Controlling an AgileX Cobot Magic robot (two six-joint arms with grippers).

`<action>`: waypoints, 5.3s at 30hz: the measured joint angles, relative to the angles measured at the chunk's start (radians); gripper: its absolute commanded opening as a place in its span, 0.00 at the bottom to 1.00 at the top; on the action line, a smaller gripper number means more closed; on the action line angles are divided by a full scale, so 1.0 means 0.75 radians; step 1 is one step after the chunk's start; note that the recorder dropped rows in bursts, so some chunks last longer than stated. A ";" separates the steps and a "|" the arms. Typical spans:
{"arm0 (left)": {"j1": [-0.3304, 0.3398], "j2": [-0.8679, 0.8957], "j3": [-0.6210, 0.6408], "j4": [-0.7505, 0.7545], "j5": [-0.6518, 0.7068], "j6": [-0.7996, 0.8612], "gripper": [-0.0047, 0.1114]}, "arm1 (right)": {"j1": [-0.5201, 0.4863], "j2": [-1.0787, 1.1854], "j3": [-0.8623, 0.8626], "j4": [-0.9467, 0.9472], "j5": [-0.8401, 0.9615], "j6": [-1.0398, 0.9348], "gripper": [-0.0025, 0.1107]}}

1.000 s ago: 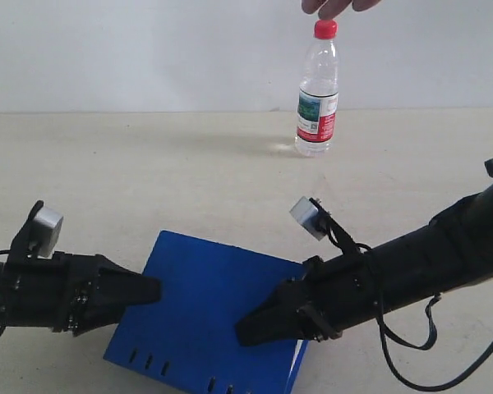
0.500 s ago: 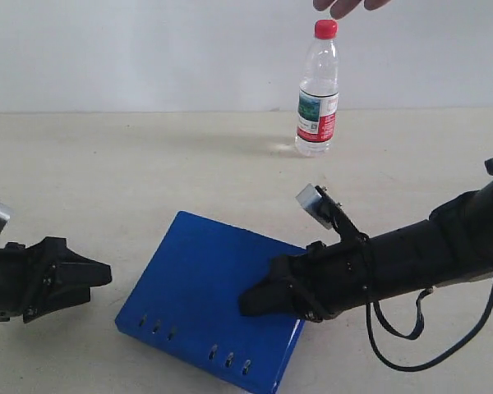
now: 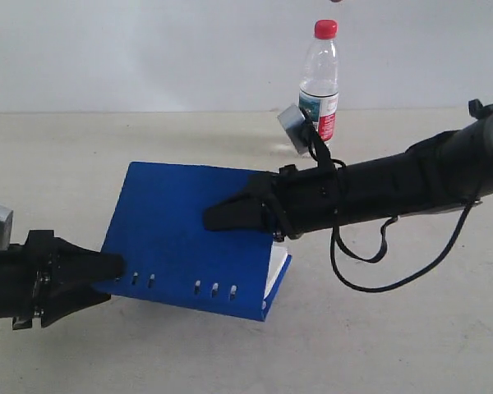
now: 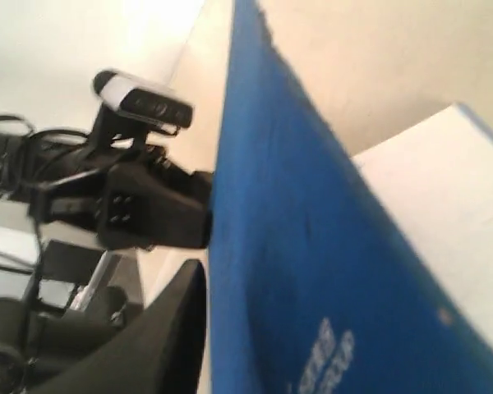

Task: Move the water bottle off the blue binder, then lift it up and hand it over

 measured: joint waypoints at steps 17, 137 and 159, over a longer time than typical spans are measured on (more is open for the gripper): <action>0.023 0.000 -0.083 -0.002 -0.134 -0.011 0.46 | 0.307 -0.016 -0.017 0.077 -0.606 0.062 0.02; -0.388 0.033 -0.451 0.023 -0.462 -0.134 0.54 | 0.120 0.109 -0.512 -1.220 0.060 0.738 0.02; -0.154 0.358 -0.456 -0.007 0.163 0.155 0.54 | 0.120 0.055 -0.511 -1.081 0.164 0.502 0.02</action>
